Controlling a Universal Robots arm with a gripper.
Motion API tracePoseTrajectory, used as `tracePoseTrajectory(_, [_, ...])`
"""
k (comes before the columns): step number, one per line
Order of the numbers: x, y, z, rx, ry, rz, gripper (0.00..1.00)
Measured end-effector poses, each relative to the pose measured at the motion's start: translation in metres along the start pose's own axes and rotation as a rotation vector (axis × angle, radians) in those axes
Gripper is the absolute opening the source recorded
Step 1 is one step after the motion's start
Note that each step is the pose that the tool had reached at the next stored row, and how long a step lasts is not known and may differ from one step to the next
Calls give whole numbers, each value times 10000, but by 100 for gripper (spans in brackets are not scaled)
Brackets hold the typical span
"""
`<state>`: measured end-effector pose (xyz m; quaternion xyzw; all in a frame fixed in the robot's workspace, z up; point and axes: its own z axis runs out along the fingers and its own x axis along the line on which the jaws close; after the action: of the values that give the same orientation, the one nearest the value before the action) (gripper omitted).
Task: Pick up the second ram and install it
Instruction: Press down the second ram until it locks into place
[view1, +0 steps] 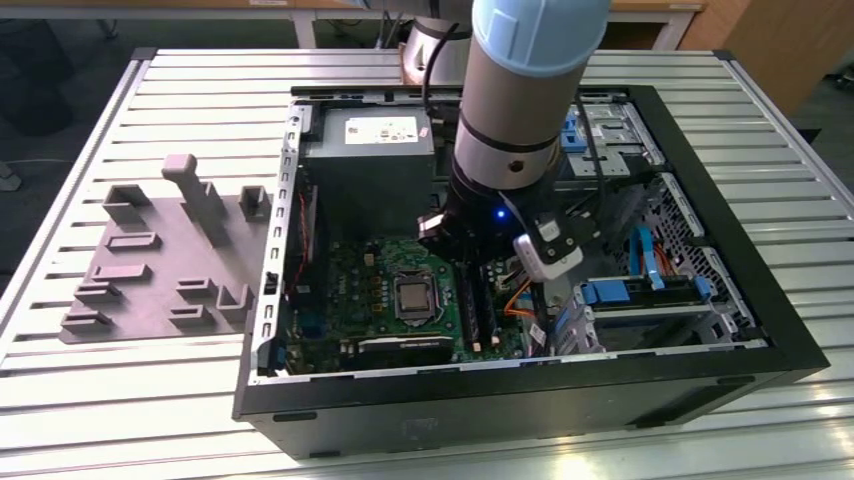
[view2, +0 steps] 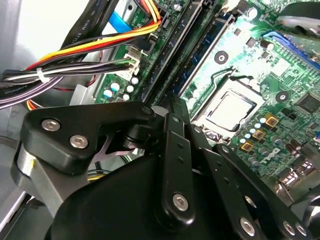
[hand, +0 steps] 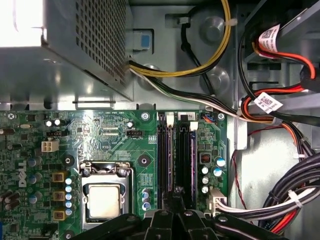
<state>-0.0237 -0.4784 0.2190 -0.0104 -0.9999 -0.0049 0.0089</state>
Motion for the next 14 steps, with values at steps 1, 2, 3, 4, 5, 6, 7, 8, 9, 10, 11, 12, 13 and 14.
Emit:
tracePoseTrajectory(1, [0, 0, 9, 1, 1, 0, 11])
tracePoseTrajectory(2, [-1, 1, 23, -9, -4, 0, 11])
tracePoseTrajectory(3, [-1, 1, 31, -5, -2, 0, 11])
tracePoseTrajectory(4, [-1, 1, 41, -1, -1, -1, 11])
tracePoseTrajectory(5, [-1, 1, 47, -1, 0, 0, 11])
tracePoseTrajectory(6, [-1, 1, 47, -1, -1, 0, 11])
tracePoseTrajectory(7, [-1, 2, 40, 4, 1, 0, 11])
tracePoseTrajectory(8, [-2, 4, 26, -13, -6, 1, 11])
tracePoseTrajectory(9, [-2, 8, 1, -44, -15, 0, 11])
tracePoseTrajectory(10, [0, 6, -38, -31, -10, 1, 11])
tracePoseTrajectory(11, [1, 3, -86, -17, -6, 1, 11])
tracePoseTrajectory(12, [2, 3, -126, -14, -5, 0, 11])
tracePoseTrajectory(13, [2, 3, -163, -15, -5, 0, 11])
tracePoseTrajectory(14, [3, 4, -190, -15, -5, 0, 11])
